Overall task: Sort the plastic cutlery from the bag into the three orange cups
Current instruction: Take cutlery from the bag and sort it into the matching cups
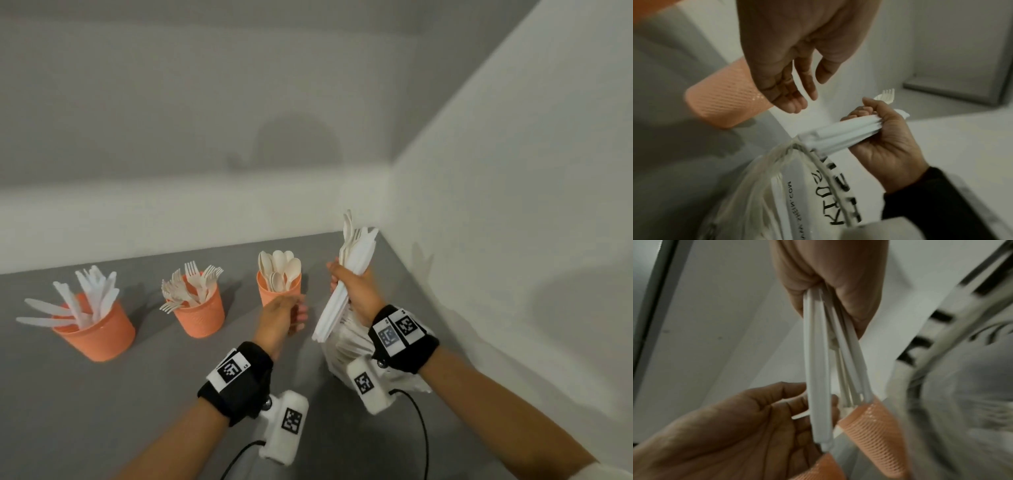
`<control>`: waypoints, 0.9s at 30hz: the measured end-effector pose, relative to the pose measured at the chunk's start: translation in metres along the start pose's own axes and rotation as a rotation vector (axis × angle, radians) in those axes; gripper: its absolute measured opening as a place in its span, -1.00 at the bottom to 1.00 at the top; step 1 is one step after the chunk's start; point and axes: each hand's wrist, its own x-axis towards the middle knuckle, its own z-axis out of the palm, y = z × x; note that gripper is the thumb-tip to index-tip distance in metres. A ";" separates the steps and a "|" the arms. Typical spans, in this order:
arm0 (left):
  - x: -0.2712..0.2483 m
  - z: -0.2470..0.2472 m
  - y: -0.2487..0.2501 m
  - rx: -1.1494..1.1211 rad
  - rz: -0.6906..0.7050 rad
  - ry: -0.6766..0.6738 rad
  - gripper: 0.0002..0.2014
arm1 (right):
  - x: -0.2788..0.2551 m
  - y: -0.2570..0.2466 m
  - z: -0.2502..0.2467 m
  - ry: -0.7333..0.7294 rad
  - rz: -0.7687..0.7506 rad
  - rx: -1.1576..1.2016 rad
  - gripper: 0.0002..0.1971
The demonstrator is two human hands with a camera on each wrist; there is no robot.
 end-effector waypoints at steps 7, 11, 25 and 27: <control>-0.022 -0.054 -0.003 -0.474 -0.356 -0.025 -0.48 | -0.020 0.003 0.086 -0.013 -0.025 0.072 -0.77; -0.032 -0.074 0.016 -0.567 -0.288 -0.060 -0.54 | -0.032 0.026 0.131 -0.031 0.043 0.053 -0.88; -0.064 -0.172 0.024 0.104 -0.026 -0.162 -0.68 | -0.062 0.055 0.219 -0.380 0.207 -0.079 -0.86; -0.066 -0.180 0.022 0.199 -0.022 -0.118 -0.76 | -0.069 0.059 0.230 -0.412 0.184 -0.196 -0.97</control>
